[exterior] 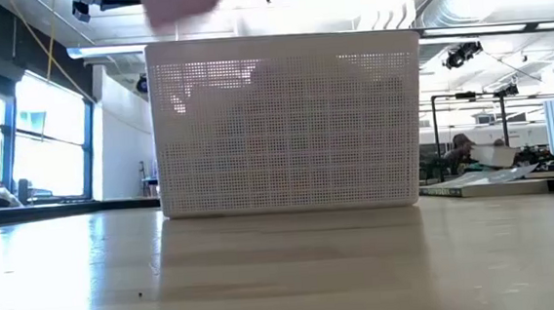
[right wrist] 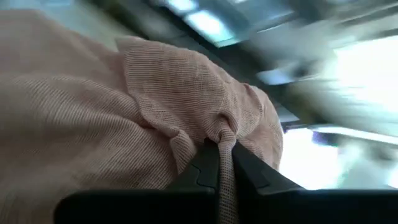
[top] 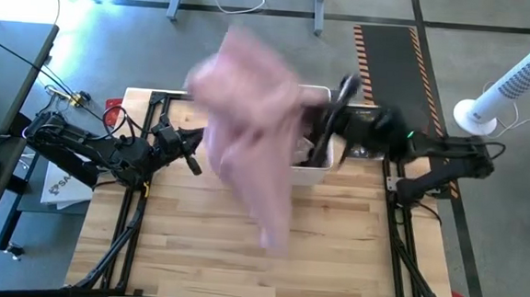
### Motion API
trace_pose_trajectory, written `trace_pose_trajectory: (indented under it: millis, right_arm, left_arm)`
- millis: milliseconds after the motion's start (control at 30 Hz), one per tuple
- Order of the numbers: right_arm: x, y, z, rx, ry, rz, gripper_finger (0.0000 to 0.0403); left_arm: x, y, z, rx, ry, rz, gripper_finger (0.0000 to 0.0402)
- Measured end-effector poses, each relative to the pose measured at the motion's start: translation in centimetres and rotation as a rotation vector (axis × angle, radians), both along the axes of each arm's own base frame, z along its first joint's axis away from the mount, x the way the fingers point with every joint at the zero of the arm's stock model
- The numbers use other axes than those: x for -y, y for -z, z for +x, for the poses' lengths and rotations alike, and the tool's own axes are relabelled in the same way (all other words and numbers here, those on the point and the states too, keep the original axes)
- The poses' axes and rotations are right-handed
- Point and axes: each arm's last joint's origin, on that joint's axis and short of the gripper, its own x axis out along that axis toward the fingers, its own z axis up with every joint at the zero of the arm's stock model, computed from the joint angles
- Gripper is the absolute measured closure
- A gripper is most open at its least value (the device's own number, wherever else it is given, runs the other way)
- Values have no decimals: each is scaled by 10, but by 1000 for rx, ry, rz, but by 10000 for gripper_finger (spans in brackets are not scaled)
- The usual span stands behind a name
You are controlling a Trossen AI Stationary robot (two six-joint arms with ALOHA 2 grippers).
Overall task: Sort clothes
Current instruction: Put the pink shirt into the white bin
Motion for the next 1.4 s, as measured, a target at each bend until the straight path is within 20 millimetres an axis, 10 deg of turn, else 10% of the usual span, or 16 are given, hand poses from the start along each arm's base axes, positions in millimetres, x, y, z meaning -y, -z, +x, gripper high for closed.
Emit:
trace_pose_trajectory:
  millis: [133, 433, 767, 1000, 1200, 1400]
  right_arm:
    - [50, -9, -8, 103, 189, 62, 398]
    - [120, 57, 17, -348, 245, 380, 398]
    - [128, 99, 36, -620, 121, 508, 397]
    - [116, 85, 32, -620, -582, 637, 397]
    - [120, 67, 23, -443, -266, 666, 397]
    - [135, 105, 27, -642, 93, 759, 397]
  left_arm:
    - [0, 0, 0, 1, 0, 0, 401]
    - [0, 0, 0, -7, -2, 7, 401]
    - [0, 0, 0, -7, -2, 8, 402]
    - [0, 0, 0, -7, -3, 8, 402]
    - [0, 0, 0, -5, -4, 5, 401]
    - [0, 0, 0, -3, -3, 3, 401]
